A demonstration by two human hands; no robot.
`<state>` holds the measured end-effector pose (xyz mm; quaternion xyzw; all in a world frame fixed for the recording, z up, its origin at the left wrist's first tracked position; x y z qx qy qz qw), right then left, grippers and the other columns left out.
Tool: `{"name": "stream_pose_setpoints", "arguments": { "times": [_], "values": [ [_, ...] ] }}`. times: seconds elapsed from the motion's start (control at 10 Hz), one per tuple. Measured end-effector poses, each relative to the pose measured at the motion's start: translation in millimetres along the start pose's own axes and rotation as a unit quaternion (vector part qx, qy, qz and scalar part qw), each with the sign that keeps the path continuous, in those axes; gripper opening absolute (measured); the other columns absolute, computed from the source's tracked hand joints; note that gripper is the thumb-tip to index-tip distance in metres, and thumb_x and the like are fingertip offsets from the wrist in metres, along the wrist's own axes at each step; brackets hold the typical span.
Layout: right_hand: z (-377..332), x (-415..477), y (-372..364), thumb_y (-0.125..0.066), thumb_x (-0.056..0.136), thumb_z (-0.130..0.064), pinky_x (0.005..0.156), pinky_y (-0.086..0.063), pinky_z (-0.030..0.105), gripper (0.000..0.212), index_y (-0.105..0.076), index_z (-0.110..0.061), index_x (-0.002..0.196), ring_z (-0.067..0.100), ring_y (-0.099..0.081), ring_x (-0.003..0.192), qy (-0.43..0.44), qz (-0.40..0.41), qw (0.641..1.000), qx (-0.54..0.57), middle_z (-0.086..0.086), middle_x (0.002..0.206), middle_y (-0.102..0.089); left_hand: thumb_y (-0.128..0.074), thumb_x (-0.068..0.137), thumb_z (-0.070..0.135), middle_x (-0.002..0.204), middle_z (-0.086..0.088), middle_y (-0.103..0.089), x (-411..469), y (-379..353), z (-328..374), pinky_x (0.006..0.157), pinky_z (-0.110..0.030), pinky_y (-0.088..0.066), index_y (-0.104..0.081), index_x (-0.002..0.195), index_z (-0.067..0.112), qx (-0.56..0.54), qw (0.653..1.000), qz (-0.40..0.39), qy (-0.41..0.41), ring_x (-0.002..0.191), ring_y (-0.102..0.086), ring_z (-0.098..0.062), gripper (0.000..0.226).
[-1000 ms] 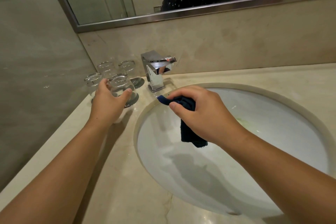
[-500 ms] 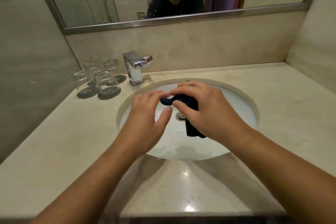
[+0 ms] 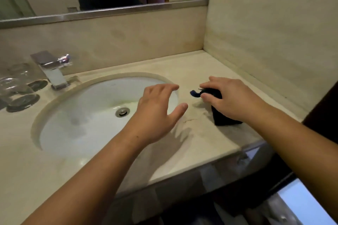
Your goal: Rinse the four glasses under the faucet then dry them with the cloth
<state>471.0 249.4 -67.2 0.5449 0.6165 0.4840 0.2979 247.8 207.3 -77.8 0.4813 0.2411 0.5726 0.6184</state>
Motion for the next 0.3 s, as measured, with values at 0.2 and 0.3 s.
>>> {"name": "stream_pose_setpoints", "arguments": {
  "times": [0.2,0.3],
  "values": [
    [25,-9,-25,-0.049,0.109,-0.046,0.122,-0.034,0.046,0.048,-0.049,-0.039,0.156,0.022,-0.038,0.154,0.001,-0.027,1.000,0.009,0.002,0.166,-0.043,-0.046,0.105,0.061,0.167,0.012,-0.034,-2,-14,1,0.123,-0.035,-0.022,-0.036,0.161,0.036,0.020,0.999,-0.030,-0.002,0.152,-0.017,-0.006,0.063],
    [26,-11,-17,-0.053,0.107,-0.048,0.127,-0.029,0.048,0.048,-0.053,-0.038,0.153,0.022,-0.035,0.156,0.006,0.029,0.998,0.047,0.002,0.169,-0.038,-0.045,0.103,0.064,0.167,0.014,-0.034,-11,-8,-4,0.122,-0.033,-0.023,-0.037,0.160,0.039,0.018,1.000,-0.010,0.011,0.152,-0.018,-0.005,0.063]
  ]
}}
Point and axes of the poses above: each hand's wrist, its own x-axis towards the middle knuckle, its own y-axis out of the back of the hand, z = x × y, the point moved 2 cm from there along x, towards the middle knuckle
